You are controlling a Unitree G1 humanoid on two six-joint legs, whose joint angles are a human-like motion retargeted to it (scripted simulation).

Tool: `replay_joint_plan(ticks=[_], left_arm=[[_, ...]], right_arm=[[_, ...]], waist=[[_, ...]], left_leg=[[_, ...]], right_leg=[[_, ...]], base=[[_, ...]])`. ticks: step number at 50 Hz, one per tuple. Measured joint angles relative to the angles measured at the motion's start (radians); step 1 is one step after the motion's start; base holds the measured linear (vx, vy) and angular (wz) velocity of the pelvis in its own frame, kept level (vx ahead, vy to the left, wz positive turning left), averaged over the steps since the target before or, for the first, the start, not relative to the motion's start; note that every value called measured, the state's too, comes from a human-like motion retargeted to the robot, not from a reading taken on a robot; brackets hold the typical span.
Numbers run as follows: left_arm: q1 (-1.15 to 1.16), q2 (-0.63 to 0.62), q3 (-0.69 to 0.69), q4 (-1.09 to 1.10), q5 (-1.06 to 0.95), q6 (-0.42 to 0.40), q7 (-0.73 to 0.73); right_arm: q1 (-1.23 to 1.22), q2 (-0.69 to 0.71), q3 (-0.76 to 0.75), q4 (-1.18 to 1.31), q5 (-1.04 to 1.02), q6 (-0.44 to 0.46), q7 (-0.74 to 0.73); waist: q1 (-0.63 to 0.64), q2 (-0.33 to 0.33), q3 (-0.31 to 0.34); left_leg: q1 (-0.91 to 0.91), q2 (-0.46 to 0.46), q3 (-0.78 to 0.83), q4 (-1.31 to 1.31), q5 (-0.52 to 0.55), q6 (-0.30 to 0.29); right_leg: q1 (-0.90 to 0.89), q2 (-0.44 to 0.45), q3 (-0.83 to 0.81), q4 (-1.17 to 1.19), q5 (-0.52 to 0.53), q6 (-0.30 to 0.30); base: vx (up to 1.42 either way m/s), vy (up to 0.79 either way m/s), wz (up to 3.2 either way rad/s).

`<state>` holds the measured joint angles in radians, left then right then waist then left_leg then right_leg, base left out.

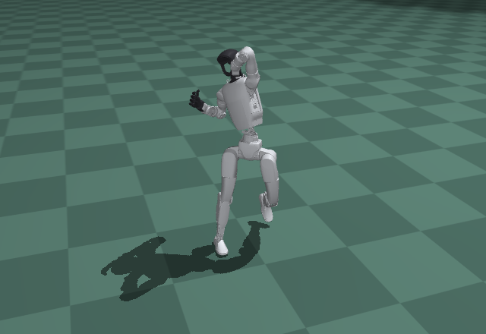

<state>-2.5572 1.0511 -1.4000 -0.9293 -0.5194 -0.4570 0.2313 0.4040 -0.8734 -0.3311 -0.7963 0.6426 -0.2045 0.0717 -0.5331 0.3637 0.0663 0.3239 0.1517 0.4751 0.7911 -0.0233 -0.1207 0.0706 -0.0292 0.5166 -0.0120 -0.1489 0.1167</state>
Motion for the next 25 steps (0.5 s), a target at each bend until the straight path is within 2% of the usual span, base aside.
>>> replay_joint_plan(ticks=[2,3,5,7,11,16,18,20,23,25], left_arm=[[0.035,0.027,0.000,0.013,0.012,-0.003,-0.023],[0.051,0.042,0.000,0.018,0.015,-0.007,-0.024],[0.088,0.072,0.001,0.022,0.004,-0.020,-0.020],[0.131,0.100,0.019,0.022,-0.027,-0.033,-0.030],[0.207,0.142,0.064,0.031,-0.098,-0.060,-0.055],[0.304,0.187,0.142,0.052,-0.144,-0.084,-0.100],[0.365,0.208,0.194,0.065,-0.165,-0.081,-0.109],[0.444,0.237,0.258,0.085,-0.186,-0.071,-0.111],[0.608,0.300,0.369,0.124,-0.226,-0.058,-0.105],[0.713,0.354,0.436,0.172,-0.219,-0.043,-0.093]], right_arm=[[-0.045,0.072,0.067,-0.002,-0.008,0.008,0.008],[-0.081,0.099,0.107,0.003,-0.024,0.014,0.008],[-0.160,0.145,0.193,0.017,-0.067,0.020,-0.002],[-0.238,0.195,0.276,0.030,-0.115,0.017,-0.021],[-0.378,0.266,0.378,0.062,-0.167,0.009,-0.058],[-0.502,0.258,0.405,0.096,-0.201,-0.005,-0.094],[-0.510,0.248,0.404,0.094,-0.228,0.001,-0.099],[-0.504,0.242,0.399,0.081,-0.276,0.003,-0.115],[-0.490,0.227,0.368,0.050,-0.405,0.011,-0.134],[-0.485,0.215,0.338,0.023,-0.488,0.017,-0.131]], waist=[[0.026,0.002,0.019],[0.036,-0.006,0.026],[0.054,-0.033,0.037],[0.080,-0.060,0.055],[0.150,-0.112,0.098],[0.223,-0.197,0.139],[0.254,-0.242,0.156],[0.290,-0.287,0.170],[0.345,-0.342,0.171],[0.384,-0.378,0.159]], left_leg=[[-0.074,-0.040,-0.108,0.071,-0.063,-0.006],[-0.098,-0.027,-0.102,0.089,-0.126,0.008],[-0.116,0.046,-0.003,0.068,-0.275,0.062],[-0.123,0.096,0.074,-0.043,-0.361,0.079],[-0.173,0.098,-0.019,-0.188,-0.371,-0.010],[-0.227,0.042,-0.082,-0.248,-0.417,-0.104],[-0.231,0.007,-0.098,-0.287,-0.406,-0.101],[-0.238,-0.027,-0.124,-0.314,-0.393,-0.063],[-0.266,-0.053,-0.164,-0.326,-0.388,-0.014],[-0.287,-0.062,-0.194,-0.329,-0.390,-0.011]], right_leg=[[-0.015,-0.029,0.062,-0.034,0.022,0.023],[-0.024,-0.052,0.081,-0.055,0.033,0.034],[-0.049,-0.101,0.097,-0.075,0.043,0.062],[-0.083,-0.127,0.097,-0.075,0.051,0.088],[-0.143,-0.138,0.097,-0.075,0.067,0.084],[-0.201,-0.187,0.018,-0.075,0.110,0.102],[-0.202,-0.220,-0.057,-0.075,0.134,0.106],[-0.196,-0.256,-0.147,-0.075,0.146,0.100],[-0.182,-0.309,-0.311,-0.075,0.117,0.079],[-0.167,-0.342,-0.428,-0.075,0.088,0.074]], base=[[-0.14,0.26,-1.73],[-0.19,0.25,-1.08],[-0.23,0.26,-0.54],[-0.28,0.28,-0.17],[-0.34,0.29,0.03],[-0.36,0.26,0.51],[-0.31,0.19,0.58],[-0.26,0.14,0.64],[-0.19,0.10,0.80],[-0.12,0.07,0.97]])
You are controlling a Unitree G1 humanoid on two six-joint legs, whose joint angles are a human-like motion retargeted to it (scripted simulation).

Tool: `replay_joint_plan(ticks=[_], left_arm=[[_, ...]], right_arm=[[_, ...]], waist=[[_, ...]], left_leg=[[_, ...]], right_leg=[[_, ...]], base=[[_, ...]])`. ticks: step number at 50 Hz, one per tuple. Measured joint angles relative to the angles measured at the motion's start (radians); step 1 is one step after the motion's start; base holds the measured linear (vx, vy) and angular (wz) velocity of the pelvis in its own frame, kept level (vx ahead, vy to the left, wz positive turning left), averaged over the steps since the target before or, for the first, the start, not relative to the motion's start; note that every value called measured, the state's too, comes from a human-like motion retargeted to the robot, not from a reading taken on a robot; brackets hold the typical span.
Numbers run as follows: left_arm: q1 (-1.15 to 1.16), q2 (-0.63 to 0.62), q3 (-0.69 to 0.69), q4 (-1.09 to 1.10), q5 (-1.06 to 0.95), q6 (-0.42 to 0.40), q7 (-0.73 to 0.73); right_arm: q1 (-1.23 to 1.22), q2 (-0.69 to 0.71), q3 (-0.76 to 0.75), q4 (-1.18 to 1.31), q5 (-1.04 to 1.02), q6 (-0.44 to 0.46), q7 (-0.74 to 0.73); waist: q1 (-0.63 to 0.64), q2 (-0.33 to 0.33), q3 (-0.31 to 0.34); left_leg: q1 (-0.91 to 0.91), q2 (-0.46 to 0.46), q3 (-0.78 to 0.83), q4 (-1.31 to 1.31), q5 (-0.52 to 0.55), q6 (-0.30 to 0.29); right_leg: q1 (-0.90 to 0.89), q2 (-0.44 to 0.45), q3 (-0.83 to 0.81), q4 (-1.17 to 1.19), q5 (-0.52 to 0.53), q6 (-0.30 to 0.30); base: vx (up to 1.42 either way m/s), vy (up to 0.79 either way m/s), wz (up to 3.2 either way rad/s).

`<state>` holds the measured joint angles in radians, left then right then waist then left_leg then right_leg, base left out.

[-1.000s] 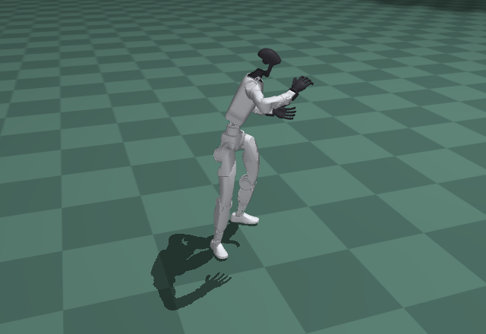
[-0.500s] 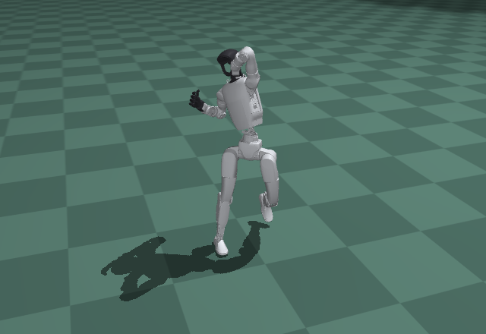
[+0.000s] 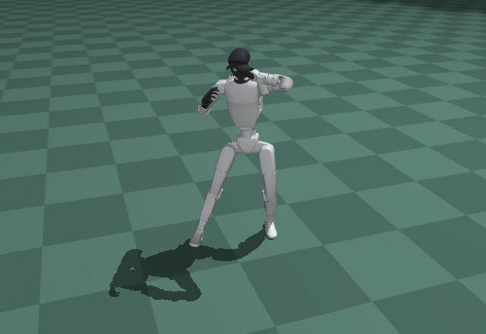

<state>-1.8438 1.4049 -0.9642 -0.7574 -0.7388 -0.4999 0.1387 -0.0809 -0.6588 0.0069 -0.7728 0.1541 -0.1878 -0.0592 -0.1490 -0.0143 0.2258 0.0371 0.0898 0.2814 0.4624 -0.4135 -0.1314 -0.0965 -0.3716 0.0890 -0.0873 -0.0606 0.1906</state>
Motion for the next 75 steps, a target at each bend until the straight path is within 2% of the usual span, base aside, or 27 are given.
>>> replay_joint_plan(ticks=[3,4,5,9,13,15,18,20,23,25,29,33,35,37,40,41,43,45,48,52,57,63,65,67,70,72,75], left_arm=[[0.237,0.060,0.188,0.092,0.168,0.061,0.047],[0.434,0.043,0.359,0.104,0.266,0.098,0.065],[0.685,0.012,0.582,0.105,0.376,0.142,0.082],[1.316,-0.259,1.016,0.124,0.500,0.211,0.090],[1.729,-0.612,1.146,0.114,0.435,0.233,0.063],[1.921,-0.778,1.184,0.119,0.401,0.238,0.052],[2.123,-0.925,1.219,0.154,0.392,0.227,0.030],[2.186,-0.947,1.222,0.162,0.371,0.230,0.010],[2.217,-0.910,1.235,0.139,0.326,0.257,-0.009],[2.202,-0.897,1.243,0.110,0.323,0.270,0.015],[1.908,-0.777,1.127,0.125,0.516,0.289,0.204],[1.416,-0.606,0.909,0.303,0.753,0.412,0.235],[1.093,-0.538,0.734,0.534,0.851,0.481,0.205],[0.728,-0.569,0.451,0.958,0.978,0.540,0.219],[0.293,-0.761,-0.018,1.807,1.108,0.596,0.269],[0.251,-0.802,-0.099,2.004,1.112,0.570,0.217],[0.219,-0.794,-0.182,2.192,1.137,0.525,0.168],[0.230,-0.677,-0.162,2.108,1.163,0.493,0.255],[0.329,-0.514,0.013,1.780,1.040,0.466,0.407],[0.598,-0.529,0.360,1.427,0.717,0.380,0.381],[1.090,-0.751,0.770,1.056,0.270,0.224,0.308],[1.644,-1.053,1.011,0.897,-0.327,0.123,0.149],[1.784,-1.174,1.088,0.895,-0.760,0.062,0.101],[1.939,-1.142,1.138,1.079,-0.557,0.064,0.233],[2.112,-1.181,1.250,1.177,-0.667,0.151,0.016],[2.164,-1.177,1.348,1.248,-0.671,0.134,0.061],[2.177,-1.145,1.493,1.257,-0.634,0.165,-0.036]], right_arm=[[-0.029,-0.031,-0.056,-0.007,-0.117,0.011,0.015],[-0.040,-0.063,-0.074,0.002,-0.154,0.013,0.017],[-0.051,-0.104,-0.093,0.017,-0.192,0.014,0.017],[-0.147,-0.227,-0.062,0.068,-0.327,0.045,0.013],[-0.538,-0.338,0.207,0.253,-0.452,0.104,0.022],[-0.893,-0.361,0.496,0.486,-0.522,0.133,0.013],[-1.388,-0.222,0.975,1.080,-0.642,0.192,-0.047],[-1.567,-0.105,1.188,1.470,-0.691,0.257,0.031],[-1.585,0.085,1.034,1.869,-0.528,0.341,-0.043],[-1.544,0.155,0.840,1.830,-0.380,0.338,-0.166],[-1.374,0.147,0.766,1.354,-0.416,0.279,-0.293],[-1.018,0.160,0.588,0.920,-0.523,0.259,-0.287],[-0.781,0.178,0.450,0.779,-0.494,0.213,-0.275],[-0.560,0.185,0.354,0.714,-0.419,0.165,-0.291],[-0.389,0.200,0.353,0.731,-0.289,0.131,-0.333],[-0.363,0.195,0.381,0.736,-0.261,0.123,-0.322],[-0.312,0.166,0.414,0.730,-0.223,0.101,-0.287],[-0.260,0.127,0.410,0.706,-0.206,0.073,-0.263],[-0.197,0.123,0.369,0.680,-0.178,0.070,-0.255],[-0.204,0.161,0.343,0.658,-0.229,0.083,-0.254],[-0.361,0.123,0.288,0.548,-0.328,0.065,-0.236],[-0.757,-0.112,0.369,0.465,-0.426,0.104,-0.316],[-0.924,-0.225,0.474,0.493,-0.380,0.110,-0.363],[-1.095,-0.317,0.613,0.523,-0.339,0.095,-0.406],[-1.256,-0.427,0.787,0.526,-0.279,0.063,-0.371],[-1.296,-0.481,0.862,0.485,-0.256,0.048,-0.380],[-1.267,-0.573,0.898,0.374,-0.215,-0.009,-0.340]], waist=[[0.079,-0.044,-0.028],[0.123,-0.044,-0.041],[0.172,-0.037,-0.055],[0.409,-0.066,-0.108],[0.652,-0.119,-0.086],[0.762,-0.132,-0.069],[0.919,-0.146,-0.035],[1.018,-0.136,0.004],[1.069,-0.101,-0.019],[1.035,-0.073,-0.044],[0.916,-0.089,-0.021],[0.750,-0.108,-0.038],[0.643,-0.113,-0.052],[0.523,-0.112,-0.071],[0.312,-0.131,-0.071],[0.239,-0.134,-0.072],[0.116,-0.141,-0.074],[0.048,-0.149,-0.063],[0.072,-0.175,-0.021],[0.189,-0.202,0.028],[0.311,-0.199,0.061],[0.512,-0.185,0.138],[0.574,-0.163,0.160],[0.600,-0.139,0.174],[0.633,-0.100,0.153],[0.639,-0.079,0.138],[0.636,-0.028,0.116]], left_leg=[[-0.040,-0.006,-0.069,-0.001,-0.012,-0.004],[-0.049,-0.007,-0.089,-0.009,-0.013,0.000],[-0.057,-0.008,-0.109,-0.019,-0.013,0.006],[-0.082,-0.014,-0.152,-0.075,0.011,0.044],[-0.095,-0.016,-0.163,-0.113,0.028,0.077],[-0.101,-0.009,-0.153,-0.117,0.029,0.083],[-0.125,-0.003,-0.123,-0.095,0.010,0.088],[-0.125,-0.002,-0.095,-0.073,-0.013,0.102],[-0.139,0.013,-0.082,-0.040,-0.033,0.101],[-0.136,0.024,-0.086,-0.030,-0.034,0.099],[-0.088,0.021,-0.072,-0.095,0.008,0.112],[-0.054,0.013,-0.037,-0.132,0.035,0.119],[-0.045,0.013,-0.023,-0.134,0.041,0.116],[-0.050,0.014,-0.025,-0.123,0.041,0.116],[-0.072,0.015,-0.043,-0.107,0.045,0.115],[-0.078,0.019,-0.044,-0.103,0.045,0.109],[-0.079,0.033,-0.032,-0.099,0.045,0.093],[-0.060,0.055,0.011,-0.094,0.043,0.074],[-0.021,0.079,0.108,-0.085,0.044,0.061],[0.000,0.113,0.198,-0.056,0.037,0.072],[-0.015,0.171,0.215,-0.054,0.037,0.068],[-0.039,0.249,0.200,-0.065,0.061,0.075],[-0.039,0.264,0.206,-0.085,0.083,0.084],[-0.032,0.283,0.206,-0.098,0.099,0.083],[-0.030,0.311,0.217,-0.119,0.127,0.042],[-0.036,0.320,0.228,-0.116,0.138,0.029],[-0.038,0.330,0.247,-0.100,0.150,0.023]], right_leg=[[0.031,-0.042,-0.190,0.000,-0.026,0.013],[0.041,-0.053,-0.255,0.000,-0.031,0.018],[0.051,-0.062,-0.323,0.000,-0.036,0.023],[0.080,-0.103,-0.608,0.009,0.010,0.026],[0.103,-0.126,-0.805,0.067,0.124,-0.014],[0.098,-0.127,-0.837,0.107,0.119,-0.045],[0.053,-0.135,-0.788,0.131,0.101,-0.064],[0.030,-0.150,-0.742,0.146,0.102,-0.059],[0.021,-0.147,-0.732,0.152,0.100,-0.031],[0.031,-0.136,-0.735,0.151,0.093,-0.031],[0.033,-0.131,-0.714,0.158,0.084,-0.061],[0.014,-0.133,-0.679,0.162,0.081,-0.054],[0.006,-0.134,-0.665,0.168,0.077,-0.043],[0.009,-0.132,-0.671,0.165,0.077,-0.031],[0.017,-0.130,-0.695,0.153,0.083,-0.014],[0.016,-0.124,-0.698,0.148,0.084,-0.010],[0.010,-0.108,-0.696,0.137,0.076,-0.008],[0.001,-0.088,-0.692,0.132,0.055,-0.016],[-0.010,-0.071,-0.730,0.111,0.038,-0.014],[-0.016,-0.063,-0.863,0.112,0.029,-0.032],[-0.007,-0.067,-1.094,0.177,0.052,-0.064],[-0.139,-0.158,-1.032,0.538,-0.005,-0.088],[-0.182,-0.157,-0.956,0.591,0.001,-0.110],[-0.244,-0.156,-0.812,0.663,0.001,-0.088],[-0.307,-0.154,-0.682,0.659,-0.041,-0.045],[-0.293,-0.194,-0.765,0.579,-0.066,-0.064],[-0.278,-0.243,-0.900,0.513,-0.044,-0.082]], base=[[-0.08,0.03,1.12],[-0.06,0.00,0.98],[-0.05,-0.01,0.83],[-0.04,-0.02,0.56],[-0.06,-0.05,0.20],[-0.07,-0.09,-0.12],[-0.05,-0.12,-0.32],[-0.03,-0.12,-0.41],[0.02,-0.09,-0.13],[0.03,-0.07,0.02],[0.02,-0.08,-0.21],[0.01,-0.06,-0.47],[-0.03,-0.03,-0.35],[-0.03,0.00,0.04],[-0.08,0.01,0.21],[-0.07,0.02,0.00],[-0.04,0.01,-0.50],[-0.02,-0.01,-1.25],[-0.02,-0.05,-1.70],[-0.01,-0.10,-1.21],[0.04,-0.18,-0.24],[0.07,-0.28,0.10],[0.05,-0.28,0.04],[0.10,-0.31,0.07],[0.16,-0.34,0.02],[0.19,-0.38,-0.08],[0.23,-0.41,-0.20]])
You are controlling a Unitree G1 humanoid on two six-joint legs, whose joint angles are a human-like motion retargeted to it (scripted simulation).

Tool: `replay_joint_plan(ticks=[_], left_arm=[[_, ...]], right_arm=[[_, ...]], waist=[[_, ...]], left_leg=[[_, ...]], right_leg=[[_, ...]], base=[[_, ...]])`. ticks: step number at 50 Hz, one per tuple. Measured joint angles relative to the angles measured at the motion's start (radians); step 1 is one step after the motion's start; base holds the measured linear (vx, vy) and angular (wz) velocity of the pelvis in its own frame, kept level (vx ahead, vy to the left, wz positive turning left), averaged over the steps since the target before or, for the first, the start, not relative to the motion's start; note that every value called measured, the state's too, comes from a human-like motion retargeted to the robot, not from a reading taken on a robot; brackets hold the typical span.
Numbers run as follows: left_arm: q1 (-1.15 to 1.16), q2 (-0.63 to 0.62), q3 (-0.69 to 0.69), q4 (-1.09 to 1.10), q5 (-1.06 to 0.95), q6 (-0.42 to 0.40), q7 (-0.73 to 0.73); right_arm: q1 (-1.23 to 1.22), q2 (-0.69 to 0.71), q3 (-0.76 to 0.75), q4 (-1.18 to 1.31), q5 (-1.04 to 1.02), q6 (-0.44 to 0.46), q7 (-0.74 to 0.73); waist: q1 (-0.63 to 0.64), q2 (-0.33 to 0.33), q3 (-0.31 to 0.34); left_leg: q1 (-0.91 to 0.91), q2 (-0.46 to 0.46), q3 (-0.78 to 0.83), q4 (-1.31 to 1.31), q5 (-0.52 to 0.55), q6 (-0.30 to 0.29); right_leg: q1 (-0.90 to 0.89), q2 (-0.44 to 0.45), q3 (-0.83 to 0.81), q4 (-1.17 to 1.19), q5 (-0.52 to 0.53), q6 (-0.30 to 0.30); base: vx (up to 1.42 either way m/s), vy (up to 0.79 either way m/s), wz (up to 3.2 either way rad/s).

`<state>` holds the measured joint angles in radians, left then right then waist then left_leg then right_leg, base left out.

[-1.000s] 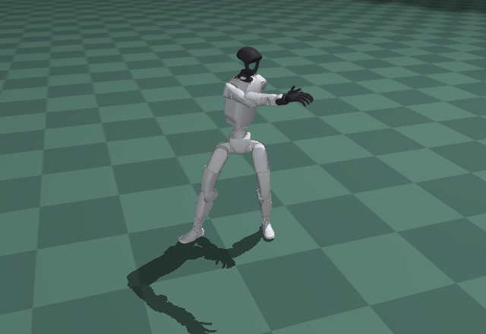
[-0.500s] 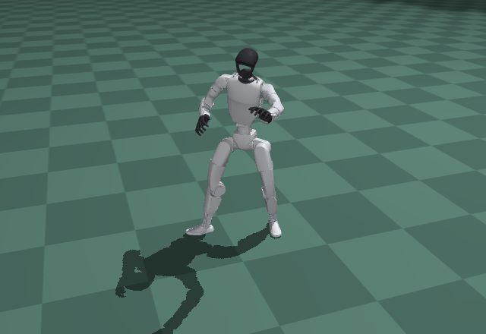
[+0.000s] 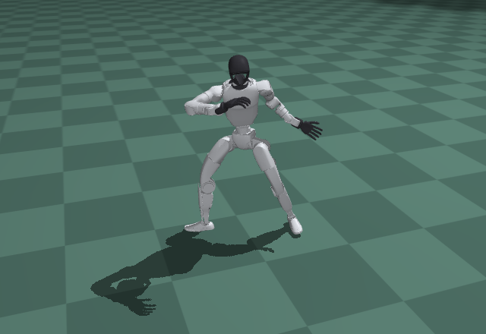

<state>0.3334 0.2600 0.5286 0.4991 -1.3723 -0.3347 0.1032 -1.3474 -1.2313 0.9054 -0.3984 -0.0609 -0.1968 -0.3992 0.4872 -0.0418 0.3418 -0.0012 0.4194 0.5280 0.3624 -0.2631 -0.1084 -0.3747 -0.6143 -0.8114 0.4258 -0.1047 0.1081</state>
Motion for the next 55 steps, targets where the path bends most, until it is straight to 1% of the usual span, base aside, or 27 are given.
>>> replay_joint_plan(ticks=[3,5,7,9,12,13,15,17,18,20,21,22,23,24,25,26,27,28,32,35,41,43,45,47,49,53,55], left_arm=[[-0.022,0.065,0.072,-0.018,0.164,0.044,0.017],[-0.035,0.129,0.086,-0.043,0.294,0.055,0.051],[-0.031,0.241,0.092,-0.058,0.422,0.065,0.088],[-0.028,0.387,0.093,-0.060,0.553,0.078,0.116],[-0.080,0.697,0.065,-0.039,0.764,0.106,0.146],[-0.136,0.832,0.039,-0.024,0.837,0.119,0.152],[-0.322,1.103,-0.059,-0.006,1.015,0.138,0.169],[-0.633,1.350,-0.266,-0.060,1.195,0.158,0.174],[-0.756,1.421,-0.347,-0.135,1.238,0.144,0.163],[-0.886,1.546,-0.446,-0.331,1.355,0.115,0.182],[-0.726,1.692,-0.315,-0.449,1.398,0.108,0.200],[-0.484,1.829,-0.078,-0.542,1.447,0.110,0.216],[-0.075,1.951,0.371,-0.587,1.506,0.127,0.228],[0.114,1.992,0.598,-0.677,1.541,0.119,0.223],[0.193,1.992,0.716,-0.790,1.563,0.098,0.209],[0.253,1.992,0.806,-0.897,1.565,0.089,0.193],[0.310,1.992,0.891,-0.997,1.564,0.081,0.185],[0.363,1.992,0.964,-1.084,1.554,0.075,0.191],[0.598,1.992,1.155,-1.308,1.516,0.028,0.208],[0.721,1.992,1.219,-1.329,1.505,0.028,0.218],[0.816,1.992,1.176,-1.250,1.510,0.042,0.294],[0.816,1.992,1.131,-1.225,1.473,0.039,0.328],[0.816,1.992,1.084,-1.201,1.429,0.034,0.367],[0.816,1.952,1.052,-1.196,1.367,0.020,0.399],[0.816,1.898,1.035,-1.197,1.288,0.000,0.416],[0.816,1.816,1.001,-1.188,1.040,-0.044,0.417],[0.816,1.758,0.964,-1.213,0.855,-0.083,0.408]], right_arm=[[0.164,-0.052,-0.069,-0.127,0.034,-0.028,0.077],[0.384,-0.025,-0.206,-0.189,0.052,-0.037,0.142],[0.633,0.063,-0.362,-0.224,0.061,-0.044,0.203],[0.809,0.147,-0.454,-0.239,0.079,-0.054,0.250],[0.950,0.213,-0.520,-0.241,0.099,-0.058,0.295],[0.968,0.222,-0.532,-0.237,0.103,-0.056,0.306],[0.964,0.248,-0.521,-0.219,0.101,-0.052,0.335],[0.885,0.275,-0.454,-0.191,0.066,-0.038,0.337],[0.842,0.277,-0.415,-0.185,0.072,-0.036,0.330],[0.763,0.288,-0.317,-0.171,0.029,-0.035,0.315],[0.738,0.332,-0.280,-0.151,0.011,-0.034,0.296],[0.739,0.352,-0.278,-0.137,0.008,-0.033,0.280],[0.790,0.323,-0.347,-0.135,0.037,-0.031,0.273],[0.818,0.309,-0.364,-0.135,0.047,-0.030,0.269],[0.834,0.302,-0.354,-0.136,0.047,-0.030,0.267],[0.841,0.313,-0.362,-0.138,0.052,-0.030,0.266],[0.850,0.324,-0.374,-0.138,0.054,-0.031,0.266],[0.861,0.334,-0.391,-0.136,0.047,-0.030,0.266],[0.990,0.370,-0.573,-0.148,0.024,-0.043,0.240],[1.129,0.371,-0.732,-0.178,-0.004,-0.046,0.203],[1.252,0.384,-0.944,-0.263,-0.094,-0.020,0.211],[1.243,0.423,-0.982,-0.296,-0.118,-0.009,0.236],[1.221,0.482,-1.013,-0.327,-0.136,-0.001,0.264],[1.174,0.555,-1.030,-0.355,-0.140,0.005,0.284],[1.106,0.639,-1.038,-0.369,-0.138,0.012,0.299],[0.990,0.826,-1.074,-0.355,-0.148,0.042,0.301],[0.953,0.904,-1.102,-0.336,-0.198,0.070,0.289]], waist=[[-0.052,0.089,-0.029],[-0.125,0.136,-0.049],[-0.229,0.173,-0.085],[-0.352,0.221,-0.117],[-0.551,0.300,-0.131],[-0.625,0.312,-0.123],[-0.762,0.339,-0.082],[-0.933,0.337,0.004],[-1.032,0.339,0.036],[-1.237,0.369,0.125],[-1.320,0.347,0.135],[-1.374,0.340,0.141],[-1.369,0.361,0.140],[-1.397,0.374,0.143],[-1.441,0.384,0.148],[-1.457,0.357,0.149],[-1.470,0.332,0.151],[-1.475,0.310,0.153],[-1.398,0.202,0.149],[-1.299,0.173,0.140],[-1.120,0.120,0.083],[-1.063,0.086,0.064],[-0.995,0.041,0.051],[-0.932,-0.019,0.042],[-0.870,-0.092,0.033],[-0.715,-0.264,0.024],[-0.612,-0.343,0.018]], left_leg=[[0.029,0.034,0.028,0.059,0.011,0.018],[0.062,0.057,0.060,0.113,0.033,0.039],[0.102,0.081,0.100,0.161,0.079,0.074],[0.133,0.086,0.115,0.201,0.134,0.097],[0.141,0.028,0.020,0.252,0.185,0.078],[0.132,-0.016,-0.047,0.270,0.178,0.064],[0.129,-0.102,-0.153,0.262,0.170,0.007],[0.118,-0.168,-0.215,0.264,0.127,-0.008],[0.105,-0.200,-0.221,0.260,0.101,0.007],[0.073,-0.223,-0.192,0.232,0.061,0.023],[0.048,-0.236,-0.148,0.203,0.043,0.035],[0.034,-0.246,-0.096,0.170,0.024,0.046],[0.044,-0.253,-0.027,0.127,0.001,0.057],[0.057,-0.262,0.042,0.083,-0.019,0.062],[0.071,-0.272,0.110,0.039,-0.037,0.063],[0.094,-0.293,0.160,0.005,-0.048,0.059],[0.109,-0.310,0.195,-0.014,-0.058,0.060],[0.105,-0.318,0.201,-0.001,-0.064,0.068],[0.043,-0.321,0.049,0.172,-0.103,0.068],[-0.013,-0.293,-0.037,0.268,-0.117,0.072],[-0.047,-0.156,0.125,0.176,-0.118,0.059],[-0.052,-0.121,0.187,0.078,-0.057,0.032],[-0.063,-0.095,0.193,0.011,0.050,-0.003],[-0.080,-0.083,0.143,0.017,0.109,-0.032],[-0.091,-0.091,0.088,0.042,0.091,-0.044],[-0.126,-0.128,-0.033,0.078,0.032,0.007],[-0.168,-0.145,-0.124,0.083,0.025,0.002]], right_leg=[[-0.092,-0.044,0.103,0.207,-0.081,-0.018],[-0.157,-0.051,0.197,0.332,-0.136,-0.026],[-0.181,-0.001,0.259,0.357,-0.174,-0.046],[-0.182,0.081,0.312,0.316,-0.195,-0.067],[-0.157,0.217,0.394,0.205,-0.186,-0.077],[-0.159,0.230,0.423,0.212,-0.185,-0.059],[-0.086,0.319,0.469,0.057,-0.148,-0.068],[-0.006,0.366,0.500,-0.072,-0.115,-0.060],[-0.022,0.350,0.516,-0.024,-0.128,-0.021],[0.051,0.393,0.547,-0.191,-0.081,-0.049],[0.062,0.401,0.567,-0.260,-0.056,-0.053],[0.072,0.409,0.590,-0.315,-0.036,-0.051],[0.080,0.421,0.621,-0.342,-0.025,-0.037],[0.086,0.436,0.662,-0.369,-0.015,-0.032],[0.091,0.453,0.708,-0.395,-0.005,-0.033],[0.076,0.462,0.766,-0.359,-0.020,0.012],[0.077,0.472,0.824,-0.356,-0.021,0.027],[0.110,0.482,0.883,-0.420,0.004,-0.016],[0.187,0.498,1.089,-0.447,-0.007,-0.060],[0.231,0.494,1.187,-0.431,-0.029,-0.069],[0.291,0.439,1.245,-0.437,-0.061,-0.045],[0.308,0.433,1.240,-0.438,-0.074,-0.043],[0.331,0.437,1.232,-0.432,-0.095,-0.053],[0.358,0.435,1.219,-0.419,-0.124,-0.063],[0.382,0.424,1.190,-0.402,-0.155,-0.061],[0.442,0.403,1.063,-0.355,-0.205,-0.058],[0.471,0.409,0.964,-0.342,-0.214,-0.059]], base=[[0.33,-0.43,-0.62],[0.40,-0.43,-1.19],[0.44,-0.39,-1.79],[0.45,-0.32,-2.32],[0.42,-0.18,-2.55],[0.39,-0.08,-2.26],[0.29,-0.05,-2.17],[0.27,0.02,-1.58],[0.34,0.05,-1.17],[0.32,0.05,-1.17],[0.32,0.06,-1.32],[0.38,0.09,-1.59],[0.41,0.10,-2.04],[0.43,0.11,-2.48],[0.42,0.11,-2.91],[0.41,0.12,-3.14],[0.39,0.13,-3.24],[0.36,0.15,-3.10],[0.33,0.20,-2.64],[0.27,0.23,-1.75],[0.19,0.22,-0.68],[0.14,0.20,-0.06],[0.14,0.21,0.05],[0.15,0.23,0.29],[0.15,0.24,0.71],[0.17,0.20,1.62],[0.20,0.14,2.27]])
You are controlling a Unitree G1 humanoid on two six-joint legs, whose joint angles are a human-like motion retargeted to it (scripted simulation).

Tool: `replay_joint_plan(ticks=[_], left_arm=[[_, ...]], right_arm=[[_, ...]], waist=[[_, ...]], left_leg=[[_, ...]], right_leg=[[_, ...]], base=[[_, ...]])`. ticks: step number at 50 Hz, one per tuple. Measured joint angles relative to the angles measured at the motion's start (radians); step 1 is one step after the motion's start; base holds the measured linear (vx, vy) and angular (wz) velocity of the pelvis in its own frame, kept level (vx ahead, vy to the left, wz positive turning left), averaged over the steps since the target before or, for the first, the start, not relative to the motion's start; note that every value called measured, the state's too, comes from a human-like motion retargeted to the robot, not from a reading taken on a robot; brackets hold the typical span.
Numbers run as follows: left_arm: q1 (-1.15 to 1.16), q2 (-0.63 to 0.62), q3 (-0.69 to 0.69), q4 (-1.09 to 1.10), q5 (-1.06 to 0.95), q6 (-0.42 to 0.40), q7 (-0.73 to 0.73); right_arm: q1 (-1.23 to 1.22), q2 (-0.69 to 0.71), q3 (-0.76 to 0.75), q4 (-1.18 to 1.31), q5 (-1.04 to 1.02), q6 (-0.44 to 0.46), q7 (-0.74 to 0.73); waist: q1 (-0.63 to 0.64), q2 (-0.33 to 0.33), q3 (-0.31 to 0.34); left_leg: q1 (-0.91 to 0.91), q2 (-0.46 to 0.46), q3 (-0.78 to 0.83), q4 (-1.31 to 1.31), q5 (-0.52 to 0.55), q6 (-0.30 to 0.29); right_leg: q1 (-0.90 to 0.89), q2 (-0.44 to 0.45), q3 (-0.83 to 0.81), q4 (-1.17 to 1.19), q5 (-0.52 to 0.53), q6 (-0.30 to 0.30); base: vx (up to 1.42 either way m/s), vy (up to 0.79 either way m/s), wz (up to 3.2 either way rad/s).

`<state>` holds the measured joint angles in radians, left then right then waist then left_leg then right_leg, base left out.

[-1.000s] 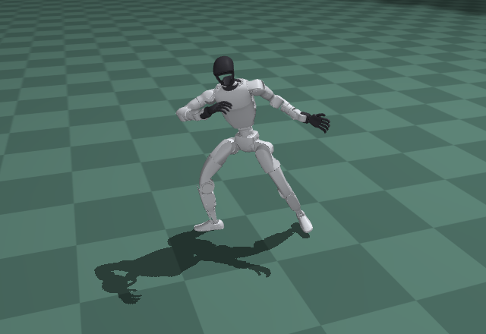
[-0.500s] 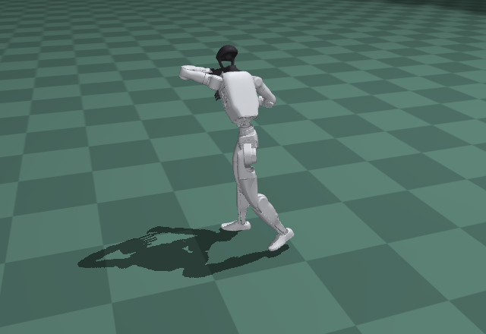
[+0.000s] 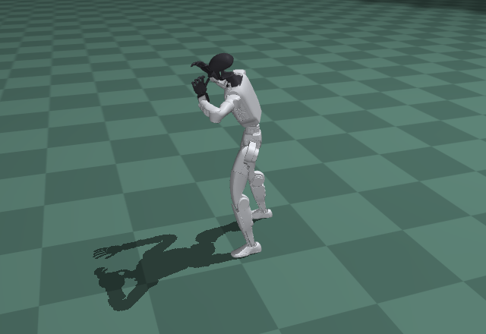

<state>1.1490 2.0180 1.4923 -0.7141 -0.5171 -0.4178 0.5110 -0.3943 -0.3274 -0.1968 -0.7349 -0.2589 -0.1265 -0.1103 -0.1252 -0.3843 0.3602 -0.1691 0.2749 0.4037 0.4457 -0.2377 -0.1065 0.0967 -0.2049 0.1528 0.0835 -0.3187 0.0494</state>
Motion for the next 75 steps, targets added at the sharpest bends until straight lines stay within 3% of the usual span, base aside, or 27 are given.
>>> replay_joint_plan(ticks=[3,4,5,7,9,11,13,15,17,20,23,26,29,32,35,38,42,48,50,52,55,57,63,65,68,72,75], left_arm=[[0.000,-0.157,-0.100,-0.045,-0.136,-0.062,0.012],[-0.505,-0.635,-0.726,-0.080,-0.061,0.033,-0.122],[-1.262,-1.315,-1.641,-0.125,0.051,0.180,-0.324],[-1.297,-1.311,-1.639,0.027,0.032,0.140,-0.366],[-1.244,-1.337,-1.628,0.103,-0.010,0.090,-0.368],[-1.169,-1.356,-1.600,0.152,-0.035,0.081,-0.372],[-1.063,-1.410,-1.579,0.155,-0.112,0.055,-0.390],[-0.974,-1.427,-1.520,0.138,-0.134,0.068,-0.419],[-0.894,-1.455,-1.454,0.105,-0.134,0.082,-0.430],[-0.812,-1.529,-1.385,0.071,-0.081,0.116,-0.414],[-0.900,-1.555,-1.362,0.046,0.040,0.172,-0.409],[-1.140,-1.482,-1.369,0.040,0.183,0.221,-0.445],[-1.539,-1.422,-1.586,0.148,0.340,0.250,-0.434],[-2.123,-1.386,-1.963,0.486,0.506,0.293,-0.416],[-2.610,-1.581,-2.307,0.963,0.674,0.324,-0.345],[-2.842,-1.827,-2.525,1.346,0.794,0.342,-0.235],[-2.678,-1.888,-2.424,1.254,0.777,0.308,-0.218],[-1.801,-1.685,-2.026,0.690,0.349,0.175,-0.280],[-1.544,-1.614,-1.885,0.648,0.172,0.165,-0.329],[-1.337,-1.712,-1.825,0.646,0.072,0.178,-0.349],[-1.108,-1.728,-1.743,0.587,-0.150,0.165,-0.404],[-1.037,-1.720,-1.733,0.529,-0.176,0.162,-0.413],[-1.009,-1.904,-1.831,0.320,-0.285,0.104,-0.343],[-1.085,-1.998,-1.863,0.179,-0.688,-0.015,-0.288],[-1.234,-1.977,-1.694,0.117,-0.581,-0.021,-0.306],[-1.298,-1.922,-1.522,0.068,-0.302,-0.027,-0.258],[-1.423,-1.760,-1.422,0.051,-0.136,-0.066,-0.191]], right_arm=[[-0.022,-0.045,-0.004,0.045,-0.079,0.043,-0.043],[0.022,-0.296,0.039,0.070,-0.098,0.065,-0.062],[0.087,-0.656,0.099,0.096,-0.114,0.093,-0.080],[-0.137,-0.844,0.229,0.317,-0.143,0.116,-0.093],[-0.597,-0.985,0.673,0.709,-0.193,0.139,-0.135],[-1.086,-0.960,1.240,1.200,-0.250,0.183,-0.115],[-1.289,-0.900,1.484,1.579,-0.203,0.217,0.003],[-1.333,-0.918,1.441,1.739,-0.105,0.256,0.037],[-1.246,-1.024,1.255,1.588,-0.027,0.251,-0.097],[-0.700,-1.114,0.731,1.101,0.001,0.219,-0.235],[-0.037,-0.987,0.156,0.642,-0.099,0.189,-0.144],[0.166,-0.851,-0.011,0.401,-0.102,0.115,0.029],[0.041,-0.894,0.084,0.382,-0.110,0.120,0.064],[-0.529,-0.943,0.589,0.751,-0.182,0.174,-0.081],[-1.132,-0.815,1.181,1.373,-0.124,0.211,-0.219],[-1.321,-0.676,1.326,1.853,0.126,0.187,-0.195],[-1.323,-0.750,1.259,1.809,0.268,0.153,-0.169],[-0.985,-0.958,0.919,1.012,0.139,0.109,-0.333],[-0.789,-0.968,0.722,0.768,0.141,0.071,-0.339],[-0.367,-1.043,0.370,0.481,0.153,0.043,-0.354],[0.184,-0.938,-0.023,0.137,0.150,-0.016,-0.370],[0.414,-0.830,-0.104,0.008,0.148,-0.055,-0.364],[0.779,-0.553,0.062,-0.107,0.299,-0.096,-0.318],[0.844,-0.412,0.185,-0.056,0.334,-0.088,-0.281],[0.942,-0.284,0.211,0.001,0.390,-0.107,-0.149],[0.928,-0.368,0.191,0.008,0.471,-0.117,0.033],[0.699,-0.422,0.294,0.062,0.440,-0.109,0.093]], waist=[[0.197,-0.030,-0.024],[0.277,0.088,-0.079],[0.362,0.270,-0.156],[0.515,0.269,-0.107],[0.647,0.265,-0.069],[0.757,0.262,-0.071],[0.844,0.263,-0.069],[0.898,0.271,-0.054],[0.899,0.286,-0.038],[0.820,0.283,-0.033],[0.732,0.245,-0.051],[0.632,0.206,-0.074],[0.582,0.198,-0.107],[0.607,0.162,-0.123],[0.672,0.162,-0.139],[0.732,0.167,-0.134],[0.744,0.203,-0.127],[0.610,0.277,-0.042],[0.558,0.241,0.029],[0.576,0.279,0.086],[0.575,0.278,0.152],[0.592,0.256,0.160],[0.465,0.294,0.160],[0.409,0.274,0.160],[0.285,0.259,0.149],[0.061,0.338,0.000],[-0.012,0.422,-0.078]], left_leg=[[-0.072,0.020,-0.155,0.053,-0.035,-0.060],[-0.049,-0.046,-0.173,-0.040,0.007,-0.067],[-0.005,-0.147,-0.176,-0.189,0.078,-0.067],[-0.027,-0.133,-0.235,-0.160,0.059,-0.112],[-0.028,-0.136,-0.247,-0.181,0.064,-0.130],[-0.048,-0.139,-0.244,-0.178,0.055,-0.118],[-0.059,-0.149,-0.237,-0.202,0.056,-0.089],[-0.063,-0.164,-0.253,-0.216,0.058,-0.067],[-0.051,-0.178,-0.298,-0.244,0.066,-0.070],[-0.008,-0.190,-0.379,-0.310,0.089,-0.080],[0.019,-0.192,-0.437,-0.363,0.098,-0.084],[0.041,-0.186,-0.479,-0.400,0.099,-0.108],[0.047,-0.177,-0.493,-0.431,0.108,-0.126],[0.047,-0.165,-0.461,-0.439,0.114,-0.134],[0.022,-0.162,-0.427,-0.412,0.102,-0.109],[0.002,-0.169,-0.422,-0.387,0.083,-0.076],[0.022,-0.163,-0.450,-0.395,0.067,-0.063],[0.104,-0.114,-0.495,-0.414,0.032,-0.075],[0.110,-0.126,-0.507,-0.415,0.026,-0.064],[0.101,-0.134,-0.533,-0.395,0.008,-0.071],[0.034,-0.132,-0.549,-0.327,-0.047,-0.053],[-0.065,-0.152,-0.525,-0.235,-0.100,0.038],[-0.263,-0.147,-0.378,0.176,-0.394,0.137],[-0.208,-0.119,-0.277,0.252,-0.486,0.142],[-0.012,-0.038,-0.054,0.362,-0.590,0.141],[0.063,0.073,0.056,0.812,-0.480,0.254],[-0.097,0.080,-0.026,1.204,-0.392,0.202]], right_leg=[[0.066,0.060,-0.155,-0.014,0.014,0.003],[0.078,0.019,-0.210,-0.016,0.017,0.021],[0.081,-0.052,-0.268,-0.015,0.018,0.047],[0.099,-0.022,-0.325,0.010,0.014,0.046],[0.098,-0.019,-0.344,0.011,0.024,0.053],[0.078,-0.025,-0.344,0.014,0.034,0.059],[0.057,-0.033,-0.342,0.013,0.053,0.073],[0.062,-0.039,-0.359,0.007,0.075,0.082],[0.094,-0.029,-0.400,-0.003,0.107,0.089],[0.140,-0.004,-0.462,0.006,0.159,0.073],[0.137,0.011,-0.500,0.063,0.188,0.043],[0.137,0.023,-0.547,0.114,0.194,0.024],[0.124,0.030,-0.580,0.143,0.189,0.009],[0.103,0.028,-0.566,0.148,0.179,0.006],[0.082,0.020,-0.551,0.129,0.178,0.032],[0.076,0.012,-0.566,0.116,0.190,0.058],[0.080,0.019,-0.596,0.161,0.238,0.037],[-0.015,0.011,-0.597,0.507,0.241,-0.029],[-0.095,-0.007,-0.570,0.646,0.178,-0.009],[-0.133,0.003,-0.575,0.676,0.106,0.005],[-0.233,-0.015,-0.653,0.702,-0.036,-0.013],[-0.348,-0.062,-0.712,0.715,-0.129,-0.040],[-0.646,-0.189,-0.785,0.758,-0.294,-0.061],[-0.682,-0.227,-0.783,0.831,-0.335,-0.076],[-0.628,-0.228,-0.717,0.983,-0.442,-0.112],[-0.550,-0.086,-0.501,1.026,-0.529,-0.169],[-0.491,-0.001,-0.316,1.017,-0.551,-0.194]], base=[[0.22,0.12,2.26],[0.25,0.24,2.33],[0.20,0.23,2.10],[0.11,0.11,1.42],[0.06,0.05,0.56],[0.07,0.06,0.19],[0.10,0.08,0.22],[0.15,0.07,0.66],[0.20,0.07,1.18],[0.23,0.04,1.28],[0.22,0.00,0.97],[0.16,-0.03,0.73],[0.07,-0.04,0.24],[0.01,-0.07,-0.55],[0.02,-0.04,-0.61],[0.10,-0.01,-0.12],[0.22,0.03,0.37],[0.27,0.00,0.49],[0.20,-0.08,0.53],[0.17,-0.09,0.67],[0.14,-0.15,0.32],[0.12,-0.17,-0.17],[0.26,-0.12,-0.86],[0.61,-0.09,-2.27],[0.91,-0.01,-3.07],[1.16,0.16,-3.63],[1.11,0.42,-3.74]])
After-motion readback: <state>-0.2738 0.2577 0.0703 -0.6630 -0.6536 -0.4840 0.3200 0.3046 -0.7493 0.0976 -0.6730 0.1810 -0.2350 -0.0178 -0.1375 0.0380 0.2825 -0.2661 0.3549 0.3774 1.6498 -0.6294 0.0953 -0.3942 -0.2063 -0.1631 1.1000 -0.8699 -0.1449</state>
